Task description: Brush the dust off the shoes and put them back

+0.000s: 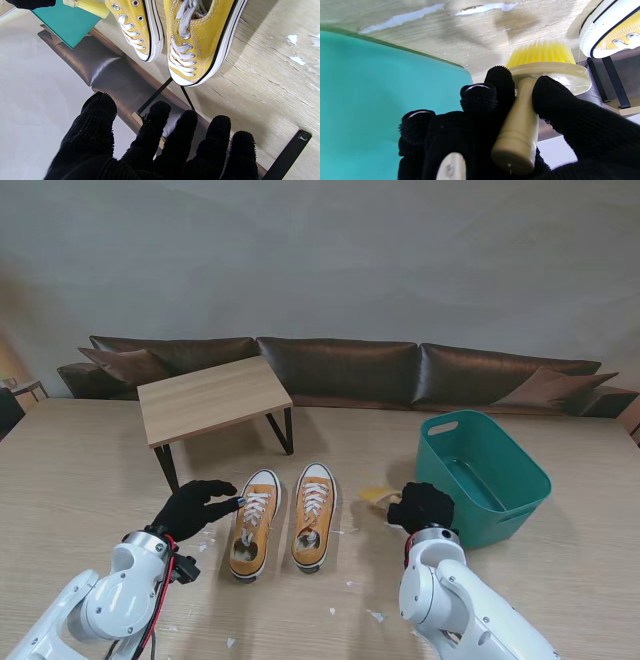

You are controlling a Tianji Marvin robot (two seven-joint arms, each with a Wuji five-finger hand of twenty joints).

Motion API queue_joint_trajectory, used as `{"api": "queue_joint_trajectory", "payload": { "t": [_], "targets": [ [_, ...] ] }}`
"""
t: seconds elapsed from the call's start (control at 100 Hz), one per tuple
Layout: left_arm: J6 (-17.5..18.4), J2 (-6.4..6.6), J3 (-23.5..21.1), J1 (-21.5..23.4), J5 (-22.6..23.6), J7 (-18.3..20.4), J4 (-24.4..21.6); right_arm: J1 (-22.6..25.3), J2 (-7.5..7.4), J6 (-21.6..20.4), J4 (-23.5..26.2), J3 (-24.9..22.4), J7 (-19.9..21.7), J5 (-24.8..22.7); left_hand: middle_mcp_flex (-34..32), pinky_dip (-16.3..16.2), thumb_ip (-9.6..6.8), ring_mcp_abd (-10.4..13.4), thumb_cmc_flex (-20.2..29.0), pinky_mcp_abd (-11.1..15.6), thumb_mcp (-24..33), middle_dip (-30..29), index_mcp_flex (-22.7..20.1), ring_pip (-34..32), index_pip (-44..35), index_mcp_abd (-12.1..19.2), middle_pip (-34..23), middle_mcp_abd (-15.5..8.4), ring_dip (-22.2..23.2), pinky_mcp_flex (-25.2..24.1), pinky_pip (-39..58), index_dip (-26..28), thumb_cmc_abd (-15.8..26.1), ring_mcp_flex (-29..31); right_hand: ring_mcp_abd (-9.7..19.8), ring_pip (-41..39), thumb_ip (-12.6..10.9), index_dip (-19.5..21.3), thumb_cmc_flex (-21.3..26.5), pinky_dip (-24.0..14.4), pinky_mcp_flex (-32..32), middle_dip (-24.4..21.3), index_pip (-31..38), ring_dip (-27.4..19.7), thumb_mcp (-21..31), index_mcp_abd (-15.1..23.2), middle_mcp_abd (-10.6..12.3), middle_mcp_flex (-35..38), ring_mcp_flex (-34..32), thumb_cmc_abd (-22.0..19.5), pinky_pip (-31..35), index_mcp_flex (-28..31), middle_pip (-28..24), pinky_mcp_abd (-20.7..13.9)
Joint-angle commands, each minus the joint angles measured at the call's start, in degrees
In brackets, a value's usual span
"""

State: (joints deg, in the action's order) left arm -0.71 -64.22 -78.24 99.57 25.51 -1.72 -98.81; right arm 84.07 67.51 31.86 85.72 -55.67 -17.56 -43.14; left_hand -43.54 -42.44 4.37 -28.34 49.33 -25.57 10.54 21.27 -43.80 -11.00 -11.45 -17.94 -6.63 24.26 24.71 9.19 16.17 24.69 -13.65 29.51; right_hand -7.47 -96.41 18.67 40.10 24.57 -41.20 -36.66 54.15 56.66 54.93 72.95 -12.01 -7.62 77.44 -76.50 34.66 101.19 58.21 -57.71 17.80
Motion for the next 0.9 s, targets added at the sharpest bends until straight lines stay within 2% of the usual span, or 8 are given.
{"api": "queue_joint_trajectory", "payload": {
  "t": [0.0, 0.33, 0.68, 0.89],
  "targets": [
    [-0.17, -0.15, 0.01, 0.09, -0.25, 1.08, -0.06, -0.07, 0.09, 0.18, -0.65, 0.36, 0.97, 0.0, 0.98, -0.94, -2.8, -0.27, 1.31, 0.07, -1.43, -0.42, -0.51, 1.08, 0.21, -0.46, 0.23, 0.67, 0.31, -0.67, -1.77, 0.14, 2.47, -2.28, 7.46, -0.91, -1.67, 0.12, 3.71, 0.98, -28.93, 0.69, 2.53, -0.36, 3.69, -7.28, -3.82, 3.44, 1.29, -2.39, 0.14, 5.38, 1.28, 1.55],
    [-0.33, -0.14, 0.07, 0.03, -0.43, 1.25, -0.07, -0.93, -0.2, 0.84, -2.8, 1.51, 2.09, -0.37, 0.94, -0.94, -2.81, -0.29, 1.33, 0.09, -1.46, -0.42, -0.55, 1.08, 0.19, -0.47, 0.22, 0.66, 0.3, -0.67, -1.77, 0.14, 2.52, -2.28, 7.65, -0.07, -1.56, -1.63, 3.41, 1.85, -28.77, 0.42, 1.35, -0.8, 2.43, -5.35, -3.31, 1.47, 1.27, -2.76, -0.76, 4.03, 1.58, 0.84],
    [-0.52, -0.11, 0.19, -0.13, -0.62, 1.52, 0.02, -0.77, -1.4, 0.96, -3.0, 2.18, 5.7, -2.25, 0.95, -0.95, -2.82, -0.24, 1.32, 0.09, -1.54, -0.42, -0.48, 1.11, 0.23, -0.52, 0.23, 0.8, 0.3, -0.73, -1.78, 0.14, 2.6, -2.33, 8.43, 1.97, -0.85, -6.26, 3.47, 3.36, -28.45, -1.16, 0.22, -1.77, 1.3, -1.75, -1.84, -0.79, 1.19, -1.74, -2.41, 2.65, 3.14, 0.24],
    [-0.49, -0.1, 0.21, -0.16, -0.58, 1.52, 0.08, -1.42, -1.83, 1.58, -3.83, 3.31, 7.03, -3.29, 0.81, -0.97, -2.82, -0.28, 1.34, 0.06, -1.57, -0.4, -0.64, 1.1, 0.15, -0.51, 0.18, 0.76, 0.31, -0.69, -1.75, 0.17, 2.59, -2.3, 8.64, 4.16, -0.67, -10.39, 3.62, 4.55, -28.01, -2.18, -0.69, -2.87, -0.62, 1.76, -0.01, -4.18, 1.13, -1.11, -4.41, 1.11, 3.75, 0.15]
  ]
}}
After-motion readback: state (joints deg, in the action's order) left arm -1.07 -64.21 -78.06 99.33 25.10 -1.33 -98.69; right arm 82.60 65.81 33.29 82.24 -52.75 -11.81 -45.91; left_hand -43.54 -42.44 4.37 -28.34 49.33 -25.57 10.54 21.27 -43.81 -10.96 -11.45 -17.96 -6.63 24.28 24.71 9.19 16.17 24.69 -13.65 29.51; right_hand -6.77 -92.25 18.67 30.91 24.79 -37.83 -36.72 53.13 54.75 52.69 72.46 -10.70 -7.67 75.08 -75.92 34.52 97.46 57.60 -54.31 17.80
